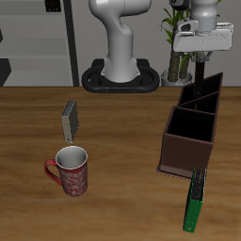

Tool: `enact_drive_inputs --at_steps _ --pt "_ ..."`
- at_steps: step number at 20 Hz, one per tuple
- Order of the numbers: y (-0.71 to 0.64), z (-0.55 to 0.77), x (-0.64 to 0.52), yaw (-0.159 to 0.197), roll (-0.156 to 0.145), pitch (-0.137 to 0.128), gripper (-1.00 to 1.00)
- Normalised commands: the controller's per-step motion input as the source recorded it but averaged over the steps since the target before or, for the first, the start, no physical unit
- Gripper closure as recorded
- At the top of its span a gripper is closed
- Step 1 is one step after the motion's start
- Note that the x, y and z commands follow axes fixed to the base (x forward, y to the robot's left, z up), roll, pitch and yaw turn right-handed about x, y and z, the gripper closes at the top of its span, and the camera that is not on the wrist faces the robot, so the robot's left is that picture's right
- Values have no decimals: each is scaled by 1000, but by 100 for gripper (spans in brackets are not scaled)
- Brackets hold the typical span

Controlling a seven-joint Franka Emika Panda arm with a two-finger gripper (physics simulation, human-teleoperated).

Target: Place the black book into the left desk caddy's left compartment

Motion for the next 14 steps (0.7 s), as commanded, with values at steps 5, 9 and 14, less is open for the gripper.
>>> enact_drive_inputs --at_steps 5,9,14 --pt "162 -20 13 -5 26 -2 100" --pt "64 -74 47 -27 -2 16 100" --pt "129 -57 23 -16 30 8 100"
